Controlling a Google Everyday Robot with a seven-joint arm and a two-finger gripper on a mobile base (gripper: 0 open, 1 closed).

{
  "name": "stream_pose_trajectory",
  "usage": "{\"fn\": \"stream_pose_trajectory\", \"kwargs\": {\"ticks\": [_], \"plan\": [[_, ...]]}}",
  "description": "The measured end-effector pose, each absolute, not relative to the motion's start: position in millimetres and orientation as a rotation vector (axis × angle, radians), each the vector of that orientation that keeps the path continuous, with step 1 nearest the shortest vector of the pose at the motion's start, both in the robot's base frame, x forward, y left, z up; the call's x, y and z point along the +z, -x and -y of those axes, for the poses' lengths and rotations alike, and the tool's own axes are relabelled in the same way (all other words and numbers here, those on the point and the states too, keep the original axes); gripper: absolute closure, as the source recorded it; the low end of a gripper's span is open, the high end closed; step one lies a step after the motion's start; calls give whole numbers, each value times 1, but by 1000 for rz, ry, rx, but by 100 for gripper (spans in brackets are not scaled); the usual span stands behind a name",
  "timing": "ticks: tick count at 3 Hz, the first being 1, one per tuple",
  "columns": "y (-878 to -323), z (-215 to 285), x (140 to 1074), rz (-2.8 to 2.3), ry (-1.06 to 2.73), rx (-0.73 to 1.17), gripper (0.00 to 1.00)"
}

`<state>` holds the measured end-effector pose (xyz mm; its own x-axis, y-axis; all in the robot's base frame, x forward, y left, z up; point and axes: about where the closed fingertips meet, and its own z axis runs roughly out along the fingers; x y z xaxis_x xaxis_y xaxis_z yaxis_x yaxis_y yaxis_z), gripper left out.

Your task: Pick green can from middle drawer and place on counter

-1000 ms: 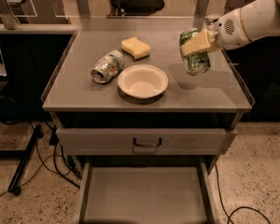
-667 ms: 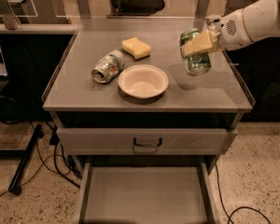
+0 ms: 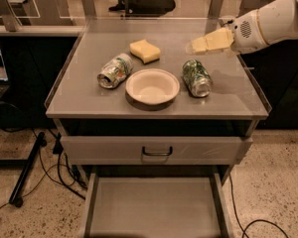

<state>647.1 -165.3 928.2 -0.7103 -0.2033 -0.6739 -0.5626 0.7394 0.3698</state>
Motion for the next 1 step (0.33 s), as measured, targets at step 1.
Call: {"fn": "stream_pose_trajectory", "kwargs": {"ticks": [1], "plan": [[-647,165,928,-2319,575,759,0]]}}
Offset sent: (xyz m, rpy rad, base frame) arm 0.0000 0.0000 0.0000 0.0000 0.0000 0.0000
